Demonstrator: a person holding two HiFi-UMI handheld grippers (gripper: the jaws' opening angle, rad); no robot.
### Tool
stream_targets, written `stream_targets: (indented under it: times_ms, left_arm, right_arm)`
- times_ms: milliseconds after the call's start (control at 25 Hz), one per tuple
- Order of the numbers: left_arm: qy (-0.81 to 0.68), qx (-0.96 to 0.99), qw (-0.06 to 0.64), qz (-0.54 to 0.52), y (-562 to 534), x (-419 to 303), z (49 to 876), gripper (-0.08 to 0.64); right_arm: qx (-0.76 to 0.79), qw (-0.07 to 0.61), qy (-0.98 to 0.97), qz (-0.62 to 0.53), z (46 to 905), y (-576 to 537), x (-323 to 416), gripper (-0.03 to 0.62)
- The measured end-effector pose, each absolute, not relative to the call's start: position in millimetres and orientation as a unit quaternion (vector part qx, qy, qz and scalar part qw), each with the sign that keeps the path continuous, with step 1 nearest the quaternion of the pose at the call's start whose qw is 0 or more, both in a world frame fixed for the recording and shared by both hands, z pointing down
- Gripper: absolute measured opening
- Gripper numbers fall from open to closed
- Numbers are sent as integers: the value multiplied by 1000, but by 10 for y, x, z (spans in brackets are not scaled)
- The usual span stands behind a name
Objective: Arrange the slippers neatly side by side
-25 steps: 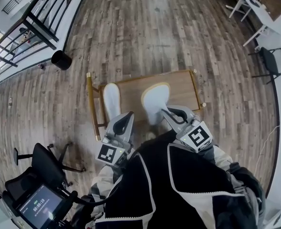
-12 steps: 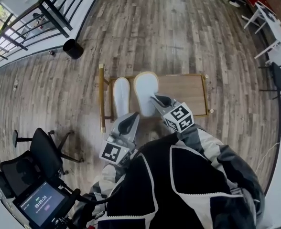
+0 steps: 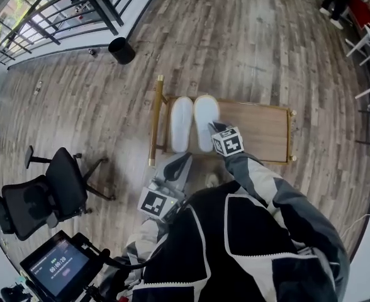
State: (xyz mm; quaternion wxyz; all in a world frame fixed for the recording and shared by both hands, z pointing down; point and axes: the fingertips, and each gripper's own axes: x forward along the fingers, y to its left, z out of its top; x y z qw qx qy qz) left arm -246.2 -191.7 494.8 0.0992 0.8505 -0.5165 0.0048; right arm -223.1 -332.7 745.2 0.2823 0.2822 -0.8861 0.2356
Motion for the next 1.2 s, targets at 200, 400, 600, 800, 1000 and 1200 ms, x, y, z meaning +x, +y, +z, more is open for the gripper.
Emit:
stream_targets:
  times_ms: [200, 400, 600, 800, 1000, 1200]
  left_arm:
    - [-521, 848, 98, 4, -1696, -2503, 4926, 20]
    - [-521, 848, 98, 2, -1520, -2669, 4888, 20]
    - [-521, 847, 101, 7, -1530, -2642, 4906, 20]
    - [-525, 844, 108, 8, -1500, -2674, 4946, 20]
    - [-523, 846, 109, 8, -1496, -2668, 4957, 20]
    - [-515, 850, 109, 2, -1524, -2630, 4945, 20]
  right_arm:
    - [308, 328, -862, 235, 7714, -3327, -2181, 29]
    - [298, 365, -856, 213, 7800, -3248, -2335, 32]
    - [281, 382, -857, 200, 7902, -3330, -2365, 48]
    - [268, 388, -855, 216, 7962, -3280, -2405, 167]
    - [278, 379, -857, 212, 7915, -3316, -2379, 184]
    - [283, 347, -866, 221, 7710, -3297, -2341, 183]
